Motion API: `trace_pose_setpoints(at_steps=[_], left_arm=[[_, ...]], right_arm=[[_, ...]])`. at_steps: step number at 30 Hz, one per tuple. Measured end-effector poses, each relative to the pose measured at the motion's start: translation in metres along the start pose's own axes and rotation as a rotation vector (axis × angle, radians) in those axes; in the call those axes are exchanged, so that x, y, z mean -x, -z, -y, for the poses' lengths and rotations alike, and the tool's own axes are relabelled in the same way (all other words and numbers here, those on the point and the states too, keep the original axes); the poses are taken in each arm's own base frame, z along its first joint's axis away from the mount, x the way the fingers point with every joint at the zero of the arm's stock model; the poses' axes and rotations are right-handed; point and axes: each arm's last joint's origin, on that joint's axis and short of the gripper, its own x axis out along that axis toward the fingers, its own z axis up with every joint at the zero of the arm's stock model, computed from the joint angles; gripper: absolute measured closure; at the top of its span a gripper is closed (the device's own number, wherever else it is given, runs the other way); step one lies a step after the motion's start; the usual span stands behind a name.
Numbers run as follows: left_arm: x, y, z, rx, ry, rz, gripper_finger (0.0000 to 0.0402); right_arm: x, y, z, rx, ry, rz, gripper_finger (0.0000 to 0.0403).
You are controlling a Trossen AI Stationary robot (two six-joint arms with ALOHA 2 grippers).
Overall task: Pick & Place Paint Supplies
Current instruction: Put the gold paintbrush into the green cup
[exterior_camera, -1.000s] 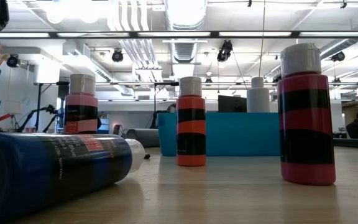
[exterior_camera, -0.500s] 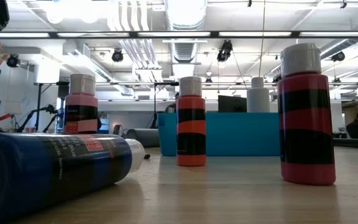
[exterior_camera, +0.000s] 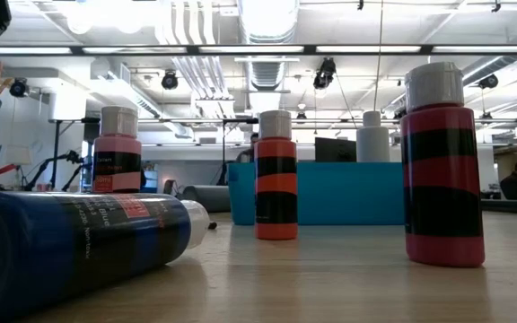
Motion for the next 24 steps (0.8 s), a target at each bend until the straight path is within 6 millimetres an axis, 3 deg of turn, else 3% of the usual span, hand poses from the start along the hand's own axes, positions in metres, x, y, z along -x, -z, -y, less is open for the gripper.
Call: trace_pose_setpoints(at_steps=[9, 24], left_arm=[[-0.006, 0.026, -0.001, 0.017, 0.005, 0.013, 0.0390], [-0.021, 0.075, -0.002, 0.061, 0.034, 0.033, 0.0390]], right_arm=[[0.002, -0.001, 0.003, -0.017, 0.003, 0.007, 0.0223], [0.011, -0.008, 0.015, -0.037, 0.015, 0.034, 0.0248]])
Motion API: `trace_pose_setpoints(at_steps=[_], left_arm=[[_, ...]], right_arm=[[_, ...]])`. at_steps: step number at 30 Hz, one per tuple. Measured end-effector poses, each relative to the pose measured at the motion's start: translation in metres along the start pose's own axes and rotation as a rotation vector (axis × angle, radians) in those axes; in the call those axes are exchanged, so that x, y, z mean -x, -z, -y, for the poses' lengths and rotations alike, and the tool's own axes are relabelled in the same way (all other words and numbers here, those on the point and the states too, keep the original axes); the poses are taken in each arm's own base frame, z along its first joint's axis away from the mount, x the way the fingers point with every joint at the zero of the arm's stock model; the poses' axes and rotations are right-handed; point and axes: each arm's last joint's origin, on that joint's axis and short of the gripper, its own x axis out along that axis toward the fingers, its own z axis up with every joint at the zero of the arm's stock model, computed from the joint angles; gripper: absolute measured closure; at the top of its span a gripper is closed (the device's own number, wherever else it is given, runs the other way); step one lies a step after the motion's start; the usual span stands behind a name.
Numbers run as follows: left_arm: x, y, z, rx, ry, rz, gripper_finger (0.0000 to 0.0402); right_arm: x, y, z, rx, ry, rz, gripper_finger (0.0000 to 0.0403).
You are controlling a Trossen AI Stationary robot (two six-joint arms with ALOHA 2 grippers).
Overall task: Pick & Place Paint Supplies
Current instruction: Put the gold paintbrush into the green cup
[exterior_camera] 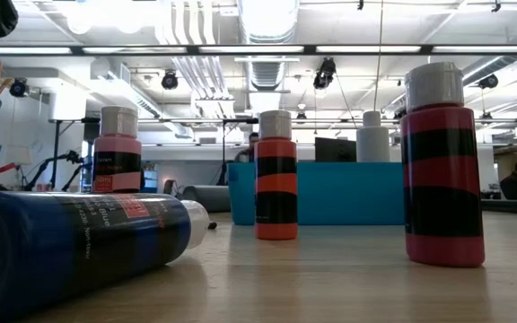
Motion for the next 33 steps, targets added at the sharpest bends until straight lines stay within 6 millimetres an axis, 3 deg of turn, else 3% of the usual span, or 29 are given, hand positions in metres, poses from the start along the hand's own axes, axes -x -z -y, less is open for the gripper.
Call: trace_pose_setpoints(at_steps=[11, 23, 33], left_arm=[[-0.011, 0.027, -0.006, 0.062, 0.009, 0.000, 0.0390], [-0.016, 0.040, -0.008, 0.093, 0.021, -0.048, 0.0389], [-0.015, 0.038, -0.006, 0.108, 0.028, -0.056, 0.0333]], right_arm=[[0.002, -0.003, 0.004, -0.011, 0.006, 0.012, 0.0266], [0.001, -0.004, 0.008, -0.017, 0.025, 0.016, 0.0235], [0.001, -0.004, 0.008, -0.017, 0.025, 0.017, 0.0230]])
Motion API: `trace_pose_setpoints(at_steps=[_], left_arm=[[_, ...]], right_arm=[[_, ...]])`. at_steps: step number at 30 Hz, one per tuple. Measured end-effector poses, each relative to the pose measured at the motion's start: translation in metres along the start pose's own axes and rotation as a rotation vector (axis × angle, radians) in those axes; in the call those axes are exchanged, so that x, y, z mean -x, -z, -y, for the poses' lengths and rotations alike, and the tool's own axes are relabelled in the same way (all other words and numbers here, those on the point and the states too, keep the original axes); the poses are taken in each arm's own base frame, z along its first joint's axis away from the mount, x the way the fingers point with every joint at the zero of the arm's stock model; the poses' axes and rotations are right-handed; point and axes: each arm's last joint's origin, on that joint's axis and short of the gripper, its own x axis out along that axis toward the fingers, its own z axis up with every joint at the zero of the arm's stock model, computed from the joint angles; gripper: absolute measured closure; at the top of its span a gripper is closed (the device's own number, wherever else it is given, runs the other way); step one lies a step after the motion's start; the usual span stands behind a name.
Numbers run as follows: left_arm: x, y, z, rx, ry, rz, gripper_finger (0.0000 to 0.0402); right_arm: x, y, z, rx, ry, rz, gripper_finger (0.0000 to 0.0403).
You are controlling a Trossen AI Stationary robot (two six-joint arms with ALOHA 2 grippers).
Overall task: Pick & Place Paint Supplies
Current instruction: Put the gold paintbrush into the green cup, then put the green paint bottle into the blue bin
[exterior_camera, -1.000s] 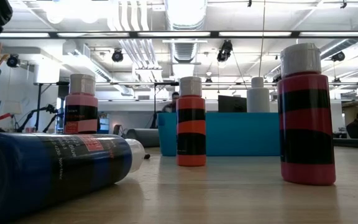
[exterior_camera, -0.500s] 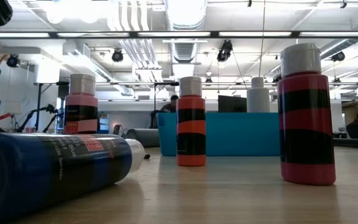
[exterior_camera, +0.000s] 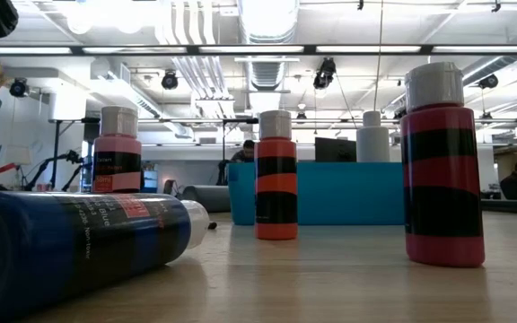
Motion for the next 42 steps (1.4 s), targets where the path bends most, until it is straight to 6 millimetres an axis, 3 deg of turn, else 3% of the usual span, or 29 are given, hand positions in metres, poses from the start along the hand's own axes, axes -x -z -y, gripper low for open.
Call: trace_pose_setpoints(at_steps=[10, 19, 27, 33, 42], left_arm=[[0.010, -0.019, 0.011, 0.044, 0.044, -0.010, 0.0321], [0.035, -0.074, 0.026, -0.015, 0.103, 0.166, 0.0321], [0.056, -0.119, 0.030, -0.225, 0.003, 0.389, 0.0319], [0.067, -0.149, 0.026, -0.328, -0.101, 0.463, 0.0319], [0.076, -0.194, -0.002, -0.175, -0.226, 0.489, 0.0319]], right_arm=[[0.000, 0.000, 0.000, 0.000, 0.000, 0.000, 0.0253], [0.000, 0.000, 0.000, 0.000, -0.001, 0.000, 0.0272], [0.000, 0.000, 0.000, 0.009, -0.002, -0.002, 0.0292], [0.007, -0.002, 0.005, 0.004, -0.012, 0.000, 0.0308], [0.022, -0.001, 0.020, 0.036, 0.013, -0.030, 0.0326]])
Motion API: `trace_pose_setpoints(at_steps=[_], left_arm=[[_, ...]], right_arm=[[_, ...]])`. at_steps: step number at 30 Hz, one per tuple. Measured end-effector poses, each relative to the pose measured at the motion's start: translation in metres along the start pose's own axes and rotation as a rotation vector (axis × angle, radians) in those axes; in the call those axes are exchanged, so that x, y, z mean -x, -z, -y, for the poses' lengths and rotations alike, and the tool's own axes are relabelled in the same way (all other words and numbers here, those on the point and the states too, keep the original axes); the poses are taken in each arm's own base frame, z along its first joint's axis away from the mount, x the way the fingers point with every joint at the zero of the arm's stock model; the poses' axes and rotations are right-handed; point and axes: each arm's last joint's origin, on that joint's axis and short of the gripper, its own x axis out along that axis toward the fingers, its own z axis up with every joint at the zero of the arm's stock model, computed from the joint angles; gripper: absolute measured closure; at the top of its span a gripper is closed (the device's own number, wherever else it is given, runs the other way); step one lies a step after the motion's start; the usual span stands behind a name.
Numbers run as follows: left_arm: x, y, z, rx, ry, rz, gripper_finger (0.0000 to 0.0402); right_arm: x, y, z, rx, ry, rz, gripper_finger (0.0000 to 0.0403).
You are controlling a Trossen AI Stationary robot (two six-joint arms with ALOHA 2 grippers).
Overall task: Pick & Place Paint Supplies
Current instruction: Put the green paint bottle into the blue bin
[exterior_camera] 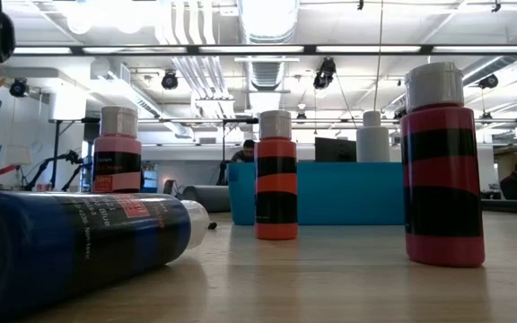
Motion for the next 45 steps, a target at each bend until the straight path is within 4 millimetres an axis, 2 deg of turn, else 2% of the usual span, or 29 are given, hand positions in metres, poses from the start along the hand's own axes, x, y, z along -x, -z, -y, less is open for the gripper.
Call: trace_pose_setpoints(at_steps=[11, 20, 24, 28, 33, 37, 45], left_arm=[[-0.009, -0.030, -0.050, 0.201, -0.242, 0.038, 0.0319], [-0.012, -0.044, -0.053, 0.331, -0.308, 0.065, 0.0319], [-0.015, -0.041, -0.046, 0.271, -0.287, 0.041, 0.0319], [-0.015, -0.042, -0.048, 0.210, -0.299, 0.032, 0.0319], [-0.013, -0.050, -0.054, 0.208, -0.216, 0.004, 0.0319], [-0.012, -0.051, -0.056, 0.109, -0.166, -0.025, 0.0319], [-0.009, -0.054, -0.064, 0.184, -0.249, 0.012, 0.0319]], right_arm=[[0.003, 0.000, 0.005, 0.044, 0.012, -0.002, 0.0324], [-0.005, -0.001, 0.015, 0.044, 0.086, -0.018, 0.0301], [-0.008, 0.002, 0.025, 0.010, 0.147, -0.054, 0.0295], [-0.011, 0.004, 0.033, -0.038, 0.204, -0.080, 0.0289], [-0.027, 0.004, 0.042, -0.131, 0.290, -0.082, 0.0282], [-0.037, 0.007, 0.047, -0.158, 0.345, -0.108, 0.0272], [-0.047, 0.007, 0.056, -0.152, 0.403, -0.136, 0.0257]])
